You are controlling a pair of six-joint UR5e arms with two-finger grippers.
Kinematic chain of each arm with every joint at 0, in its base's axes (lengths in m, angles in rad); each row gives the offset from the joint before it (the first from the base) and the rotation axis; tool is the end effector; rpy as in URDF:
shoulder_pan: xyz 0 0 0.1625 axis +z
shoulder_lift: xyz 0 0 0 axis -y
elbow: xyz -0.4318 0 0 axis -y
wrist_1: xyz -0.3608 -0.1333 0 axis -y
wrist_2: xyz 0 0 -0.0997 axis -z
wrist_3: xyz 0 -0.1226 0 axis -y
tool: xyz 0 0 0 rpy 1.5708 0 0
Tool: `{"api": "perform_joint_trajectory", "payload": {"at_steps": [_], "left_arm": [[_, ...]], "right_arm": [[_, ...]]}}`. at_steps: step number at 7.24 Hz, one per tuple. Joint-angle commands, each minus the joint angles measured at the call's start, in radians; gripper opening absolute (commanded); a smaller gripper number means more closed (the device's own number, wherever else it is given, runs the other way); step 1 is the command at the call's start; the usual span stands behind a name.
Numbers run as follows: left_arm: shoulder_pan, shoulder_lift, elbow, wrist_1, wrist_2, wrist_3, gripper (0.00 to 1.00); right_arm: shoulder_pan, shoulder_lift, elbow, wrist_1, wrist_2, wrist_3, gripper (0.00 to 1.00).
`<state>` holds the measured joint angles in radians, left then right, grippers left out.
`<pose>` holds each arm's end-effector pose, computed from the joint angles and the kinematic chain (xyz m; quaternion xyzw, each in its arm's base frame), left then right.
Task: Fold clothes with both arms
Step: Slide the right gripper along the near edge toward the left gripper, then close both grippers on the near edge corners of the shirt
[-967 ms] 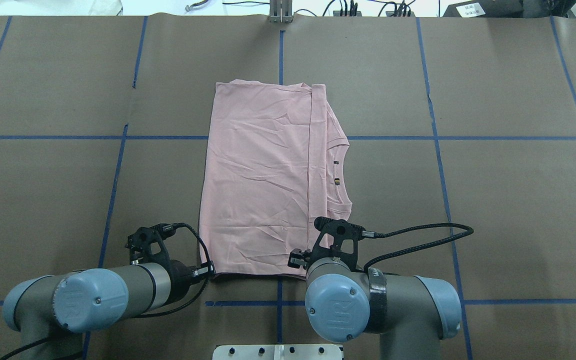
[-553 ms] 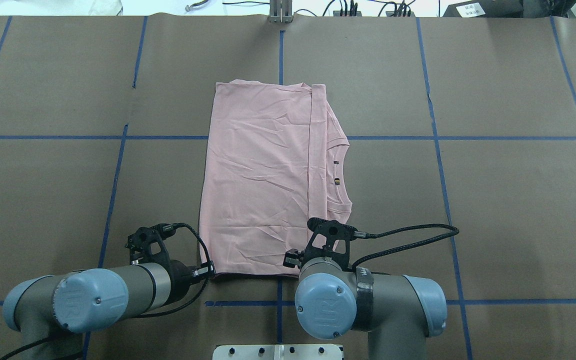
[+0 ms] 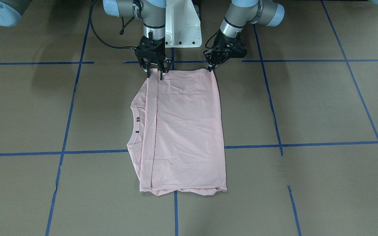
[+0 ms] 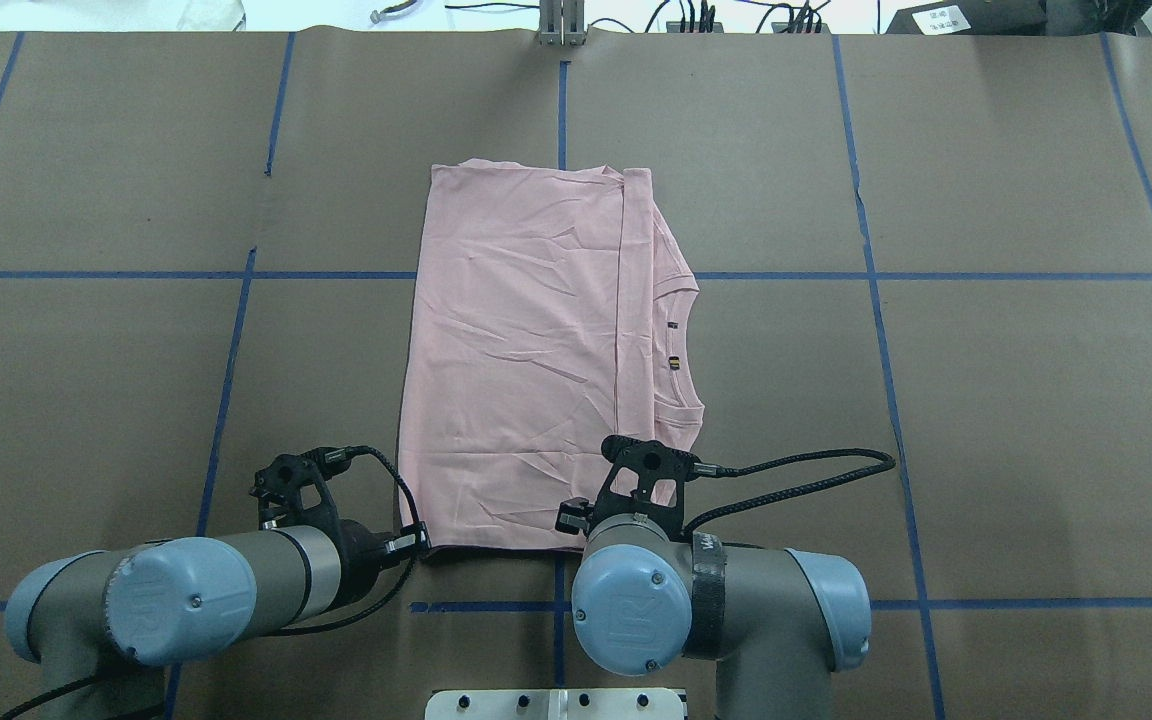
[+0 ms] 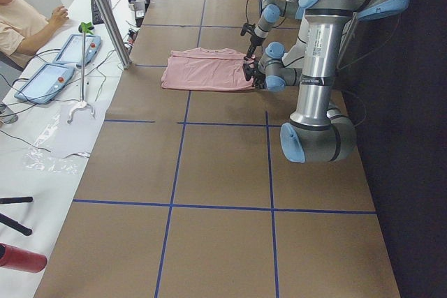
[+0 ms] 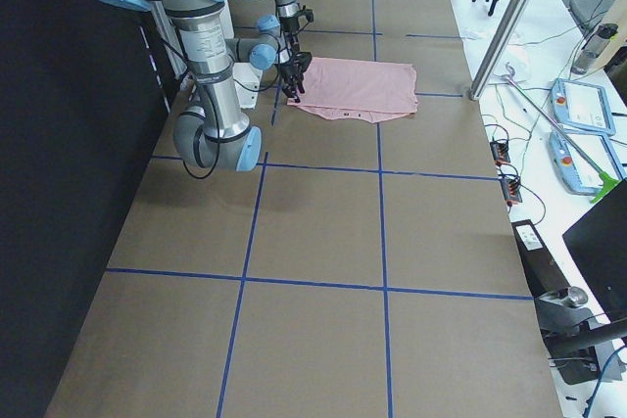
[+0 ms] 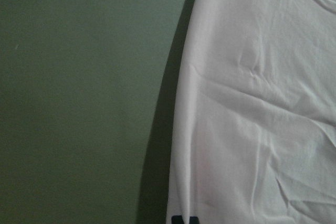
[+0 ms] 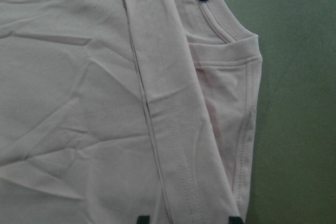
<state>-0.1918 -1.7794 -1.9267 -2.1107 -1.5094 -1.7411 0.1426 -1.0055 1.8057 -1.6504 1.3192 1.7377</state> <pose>0.5115 -0.2428 0.3579 0.0318 0.5240 -0.1691 0.8342 -0.6061 -0.2525 0.2917 0.1132 -0.3512 0.1868 0.9105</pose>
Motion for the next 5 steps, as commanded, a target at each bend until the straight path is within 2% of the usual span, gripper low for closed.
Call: {"api": "perform_joint_trajectory", "payload": {"at_steps": [1,4,5], "left_arm": [[0.0,0.0,0.0,0.0,0.0,0.0,0.0],[0.0,-0.002,0.0,0.0,-0.002,0.0,0.0],[0.0,0.0,0.0,0.0,-0.002,0.002,0.0]], "right_arm": [[-0.005,-0.001,-0.002,-0.006,0.0,-0.003,0.59],[-0.005,-0.001,-0.015,-0.002,0.0,-0.003,0.59],[-0.005,-0.001,-0.019,-0.002,0.0,-0.004,0.55]]}}
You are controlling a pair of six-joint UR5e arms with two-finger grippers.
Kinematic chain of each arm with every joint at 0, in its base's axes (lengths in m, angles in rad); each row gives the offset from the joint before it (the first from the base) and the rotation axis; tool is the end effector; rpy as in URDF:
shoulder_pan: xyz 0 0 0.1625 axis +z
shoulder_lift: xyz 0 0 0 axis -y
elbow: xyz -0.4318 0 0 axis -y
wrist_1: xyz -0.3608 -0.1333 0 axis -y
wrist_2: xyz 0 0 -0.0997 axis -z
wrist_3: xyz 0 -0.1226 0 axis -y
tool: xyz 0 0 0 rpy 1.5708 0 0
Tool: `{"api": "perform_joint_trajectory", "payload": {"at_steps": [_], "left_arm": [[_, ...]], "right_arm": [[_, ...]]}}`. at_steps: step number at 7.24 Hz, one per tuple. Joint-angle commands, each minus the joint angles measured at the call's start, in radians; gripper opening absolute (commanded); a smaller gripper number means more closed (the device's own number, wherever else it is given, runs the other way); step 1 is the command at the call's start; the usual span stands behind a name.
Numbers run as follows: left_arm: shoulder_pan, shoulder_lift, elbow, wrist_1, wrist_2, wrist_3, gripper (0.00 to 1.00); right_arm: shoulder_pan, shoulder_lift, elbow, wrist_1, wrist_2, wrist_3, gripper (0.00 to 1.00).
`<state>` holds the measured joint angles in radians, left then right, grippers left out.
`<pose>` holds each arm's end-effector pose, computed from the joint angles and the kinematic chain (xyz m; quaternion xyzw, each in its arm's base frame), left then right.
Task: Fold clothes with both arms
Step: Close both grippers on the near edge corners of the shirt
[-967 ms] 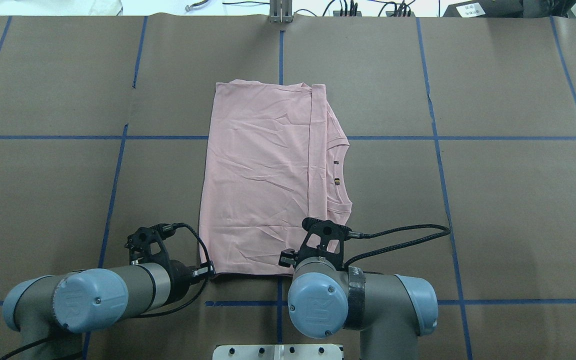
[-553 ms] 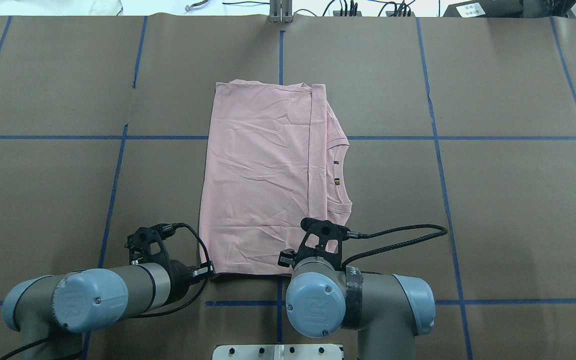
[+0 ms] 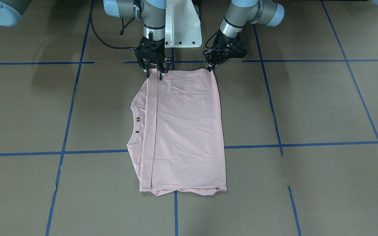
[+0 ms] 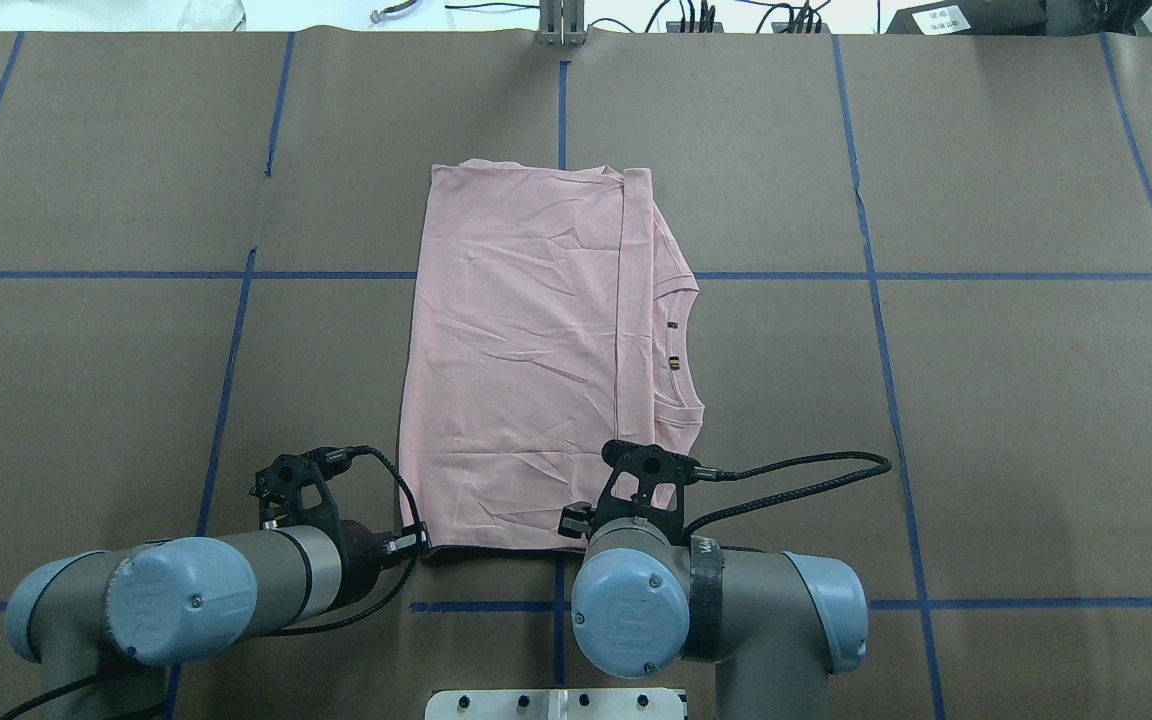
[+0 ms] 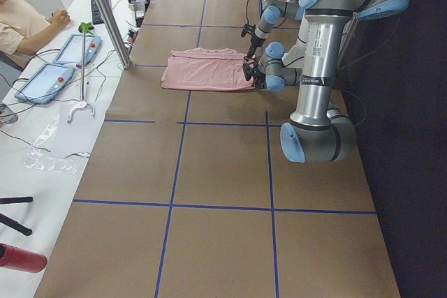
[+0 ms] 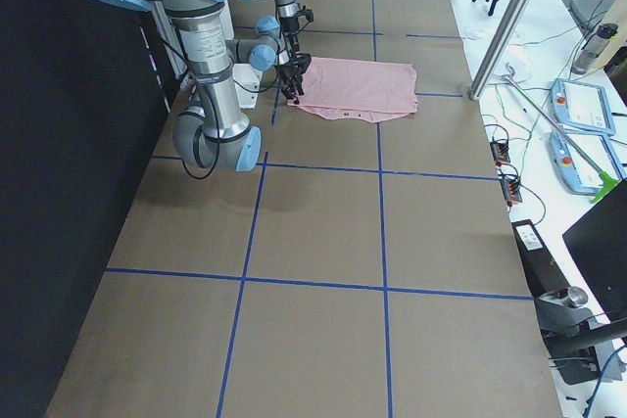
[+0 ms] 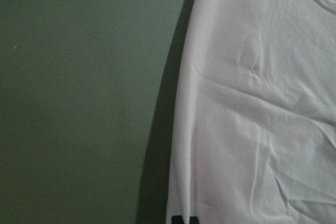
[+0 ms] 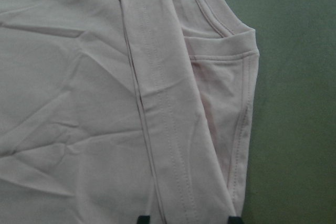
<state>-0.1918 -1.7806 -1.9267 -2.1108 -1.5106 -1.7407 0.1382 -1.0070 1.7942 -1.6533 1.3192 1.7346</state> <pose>0.5117 -0.2427 0.3572 0.0314 0.5246 -0.1685 0.8339 -0.6096 -0.2502 0.2978 0.1134 -0.3439 0.1829 0.9140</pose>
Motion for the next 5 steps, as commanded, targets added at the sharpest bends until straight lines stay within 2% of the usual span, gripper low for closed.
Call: {"api": "perform_joint_trajectory", "payload": {"at_steps": [1,3,5], "left_arm": [[0.0,0.0,0.0,0.0,0.0,0.0,0.0],[0.0,0.0,0.0,0.0,0.0,0.001,0.0],[0.0,0.0,0.0,0.0,0.0,0.001,0.0]], "right_arm": [[0.0,0.001,-0.007,0.0,0.0,-0.001,0.46],[0.0,0.004,-0.007,-0.005,0.002,0.0,0.0],[-0.002,0.002,-0.006,-0.009,0.002,-0.001,0.0]]}}
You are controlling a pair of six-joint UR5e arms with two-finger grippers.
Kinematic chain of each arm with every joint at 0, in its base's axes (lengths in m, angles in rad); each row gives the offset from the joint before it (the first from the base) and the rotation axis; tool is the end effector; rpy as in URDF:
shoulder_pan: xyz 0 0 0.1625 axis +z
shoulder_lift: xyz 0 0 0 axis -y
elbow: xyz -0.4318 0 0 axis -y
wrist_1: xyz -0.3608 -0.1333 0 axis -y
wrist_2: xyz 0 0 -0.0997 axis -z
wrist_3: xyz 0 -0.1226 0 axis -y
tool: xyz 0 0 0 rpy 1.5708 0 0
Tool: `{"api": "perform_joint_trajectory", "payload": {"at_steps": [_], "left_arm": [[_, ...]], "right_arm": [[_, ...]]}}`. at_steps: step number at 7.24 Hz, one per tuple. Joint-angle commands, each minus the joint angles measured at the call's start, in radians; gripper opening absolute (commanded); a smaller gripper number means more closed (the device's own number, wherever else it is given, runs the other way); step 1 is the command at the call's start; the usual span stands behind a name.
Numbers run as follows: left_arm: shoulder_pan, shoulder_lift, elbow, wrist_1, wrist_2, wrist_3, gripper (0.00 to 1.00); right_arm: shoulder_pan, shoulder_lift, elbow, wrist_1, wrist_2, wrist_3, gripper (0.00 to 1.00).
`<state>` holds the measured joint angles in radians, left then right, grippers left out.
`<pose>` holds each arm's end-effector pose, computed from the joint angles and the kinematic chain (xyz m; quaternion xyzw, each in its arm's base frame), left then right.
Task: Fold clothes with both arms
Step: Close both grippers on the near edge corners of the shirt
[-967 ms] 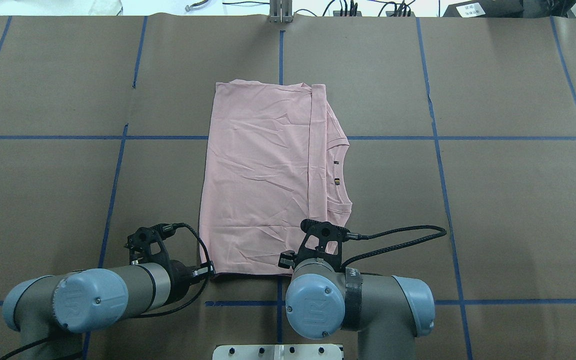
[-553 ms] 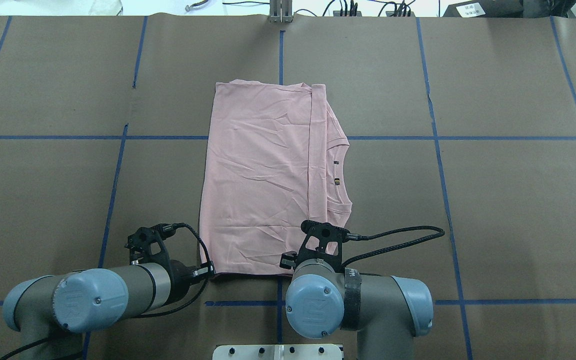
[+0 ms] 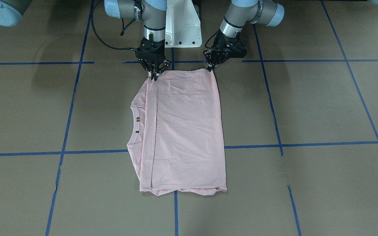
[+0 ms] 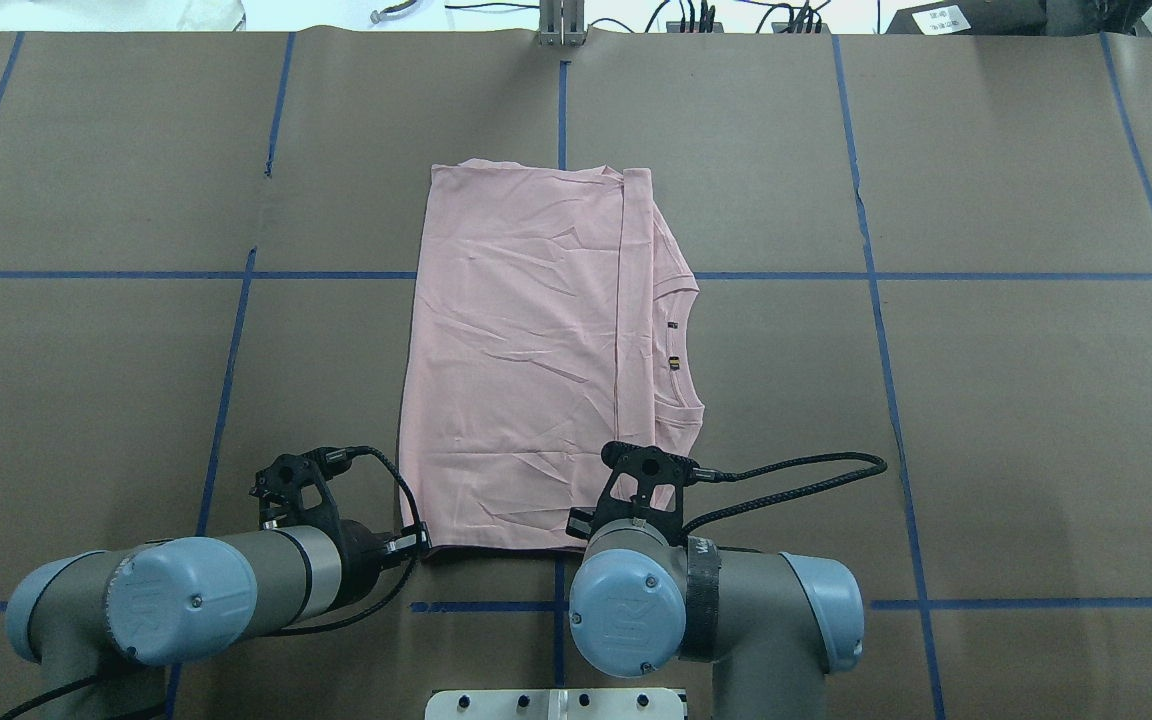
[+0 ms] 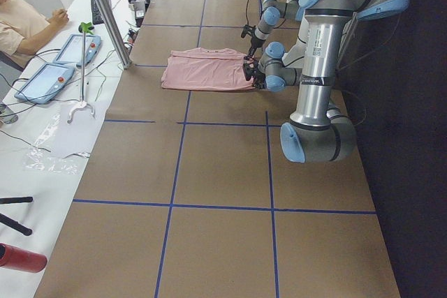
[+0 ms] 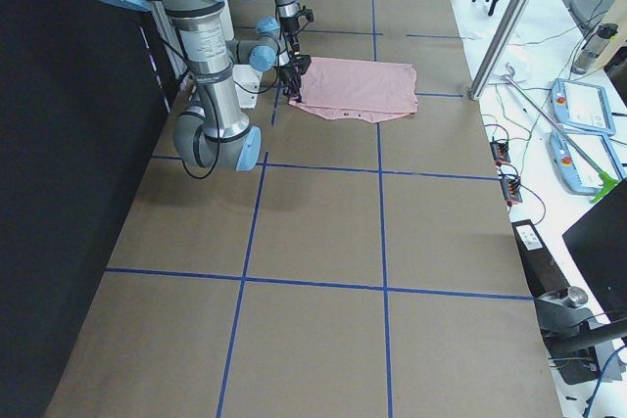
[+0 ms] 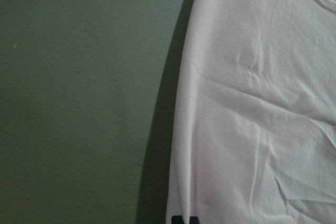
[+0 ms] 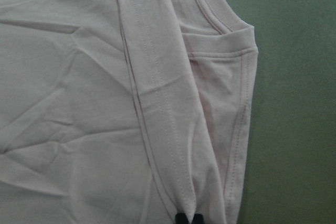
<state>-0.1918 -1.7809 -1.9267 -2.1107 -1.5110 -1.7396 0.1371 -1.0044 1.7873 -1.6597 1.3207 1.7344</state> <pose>0.5118 -0.2426 0.3571 0.0315 0.5246 -0.1680 0.8340 -0.6117 -0.2496 0.2999 0.1128 -0.3389 0.1817 0.9162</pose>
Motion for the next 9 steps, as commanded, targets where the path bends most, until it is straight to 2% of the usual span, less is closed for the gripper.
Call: {"api": "perform_joint_trajectory", "payload": {"at_steps": [1,2,3,4,7,9], "left_arm": [[0.0,0.0,0.0,0.0,0.0,0.0,0.0],[0.0,0.001,0.0,0.0,0.0,0.0,0.0],[0.0,0.001,0.0,0.0,0.0,0.0,0.0],[0.0,0.001,0.002,0.0,0.0,0.0,0.0],[0.0,0.003,0.002,0.0,0.0,0.0,0.0],[0.0,0.003,0.002,0.0,0.0,0.0,0.0]], "right_arm": [[-0.001,-0.003,0.012,-0.003,0.011,-0.009,0.0],[-0.001,-0.006,0.012,-0.003,0.018,-0.012,0.22],[-0.001,-0.005,0.014,-0.003,0.017,-0.036,0.78],[0.001,-0.006,0.015,-0.003,0.014,-0.059,1.0],[0.002,-0.014,0.012,-0.003,0.015,-0.076,1.0],[0.001,-0.014,0.004,-0.002,0.012,-0.075,0.9]]}}
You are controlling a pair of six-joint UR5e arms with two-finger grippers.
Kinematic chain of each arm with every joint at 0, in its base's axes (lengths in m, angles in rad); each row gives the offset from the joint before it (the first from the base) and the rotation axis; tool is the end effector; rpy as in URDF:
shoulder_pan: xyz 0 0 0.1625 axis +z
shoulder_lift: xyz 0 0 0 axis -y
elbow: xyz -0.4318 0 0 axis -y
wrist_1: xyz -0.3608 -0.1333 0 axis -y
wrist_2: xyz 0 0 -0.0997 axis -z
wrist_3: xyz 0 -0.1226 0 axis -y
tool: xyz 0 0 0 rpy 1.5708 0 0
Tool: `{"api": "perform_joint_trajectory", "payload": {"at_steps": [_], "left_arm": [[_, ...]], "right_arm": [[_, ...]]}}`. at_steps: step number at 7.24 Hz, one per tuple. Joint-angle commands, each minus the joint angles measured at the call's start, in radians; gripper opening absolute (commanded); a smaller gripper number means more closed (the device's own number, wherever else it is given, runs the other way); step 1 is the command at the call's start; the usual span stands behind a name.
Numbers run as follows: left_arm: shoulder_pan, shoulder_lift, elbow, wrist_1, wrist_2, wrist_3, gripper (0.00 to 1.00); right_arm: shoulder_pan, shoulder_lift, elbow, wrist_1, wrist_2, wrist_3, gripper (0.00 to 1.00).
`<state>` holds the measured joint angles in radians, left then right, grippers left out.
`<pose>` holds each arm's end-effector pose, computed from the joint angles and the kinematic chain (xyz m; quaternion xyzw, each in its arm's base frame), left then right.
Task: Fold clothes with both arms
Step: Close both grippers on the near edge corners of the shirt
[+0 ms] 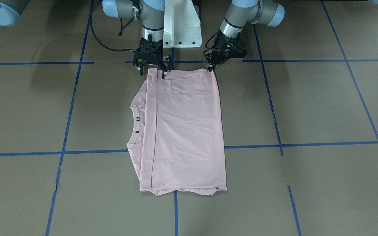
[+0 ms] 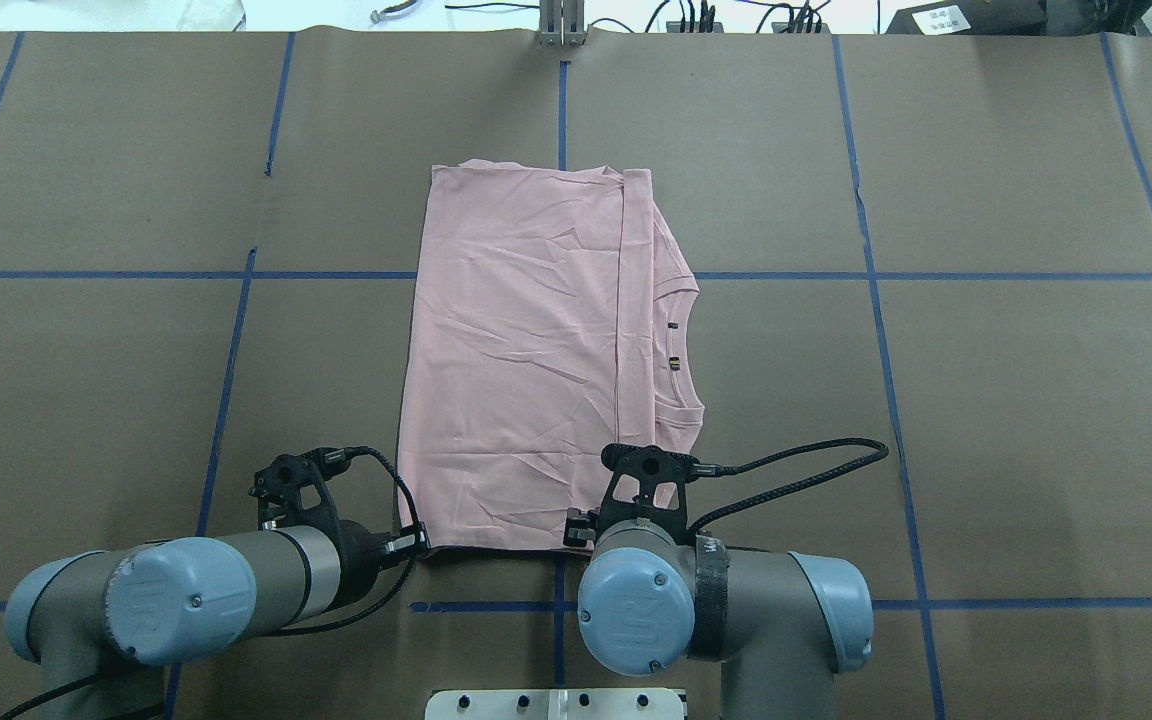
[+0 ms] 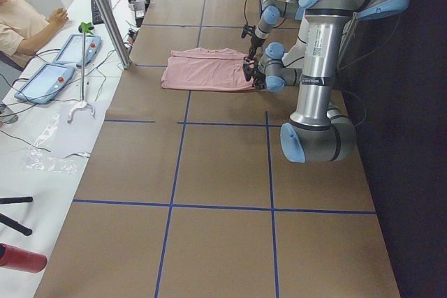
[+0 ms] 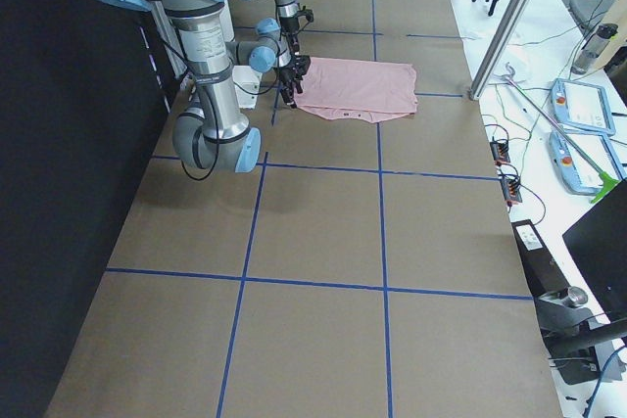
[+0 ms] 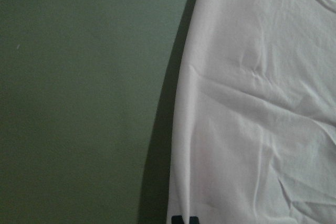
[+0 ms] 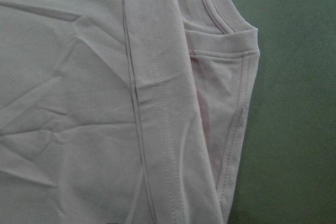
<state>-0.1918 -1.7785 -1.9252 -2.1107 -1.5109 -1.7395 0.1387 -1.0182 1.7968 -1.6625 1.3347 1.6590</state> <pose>0.5117 -0.2426 0.3591 0.0316 0.5230 -0.1681 0.8350 -0.6077 -0.2484 0.3056 0.1193 -0.3315 0.1453 0.9245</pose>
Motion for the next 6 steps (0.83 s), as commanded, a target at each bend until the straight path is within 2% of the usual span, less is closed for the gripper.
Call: {"api": "perform_joint_trajectory", "payload": {"at_steps": [1,2,4,5,6], "left_arm": [[0.0,0.001,0.0,0.0,0.0,0.0,0.0],[0.0,0.001,0.0,0.0,0.0,0.0,0.0],[0.0,0.002,0.0,0.0,0.0,0.002,0.0],[0.0,0.001,0.0,0.0,-0.002,0.002,0.0],[0.0,-0.001,0.0,0.0,-0.002,0.002,0.0]], "right_arm": [[-0.001,0.0,-0.007,0.001,-0.002,0.002,0.89],[-0.002,0.001,-0.007,0.001,-0.003,0.005,0.83],[-0.002,0.007,-0.007,0.004,-0.002,0.016,0.37],[-0.002,0.007,-0.008,0.007,-0.003,0.033,0.03],[-0.002,0.009,-0.008,0.009,-0.003,0.045,0.0]]}}
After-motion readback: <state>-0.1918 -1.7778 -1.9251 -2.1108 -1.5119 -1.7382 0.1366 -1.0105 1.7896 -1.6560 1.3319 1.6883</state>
